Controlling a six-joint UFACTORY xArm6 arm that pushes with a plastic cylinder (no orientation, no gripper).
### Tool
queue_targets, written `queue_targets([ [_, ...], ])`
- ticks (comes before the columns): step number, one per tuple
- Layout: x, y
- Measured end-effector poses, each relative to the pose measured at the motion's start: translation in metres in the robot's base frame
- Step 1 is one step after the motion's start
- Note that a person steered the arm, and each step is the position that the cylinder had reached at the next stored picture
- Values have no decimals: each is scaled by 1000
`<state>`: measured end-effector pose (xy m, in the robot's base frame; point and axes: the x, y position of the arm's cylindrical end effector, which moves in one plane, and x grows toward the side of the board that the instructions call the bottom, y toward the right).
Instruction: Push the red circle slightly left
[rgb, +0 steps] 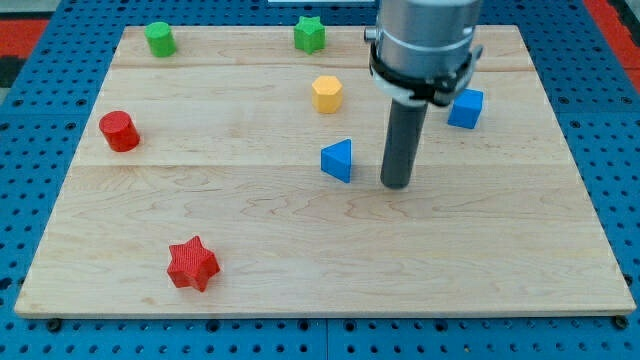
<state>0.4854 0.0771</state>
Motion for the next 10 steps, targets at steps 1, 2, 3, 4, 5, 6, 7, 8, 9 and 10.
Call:
queue_targets([
  [1, 16, -98],
  [2, 7, -219],
  [3, -21, -282],
  [4, -63, -297],
  [5, -86, -306],
  [6, -77, -263],
  [7, -72, -226],
  [8, -72, -222],
  [9, -86, -214],
  [10, -100, -204],
])
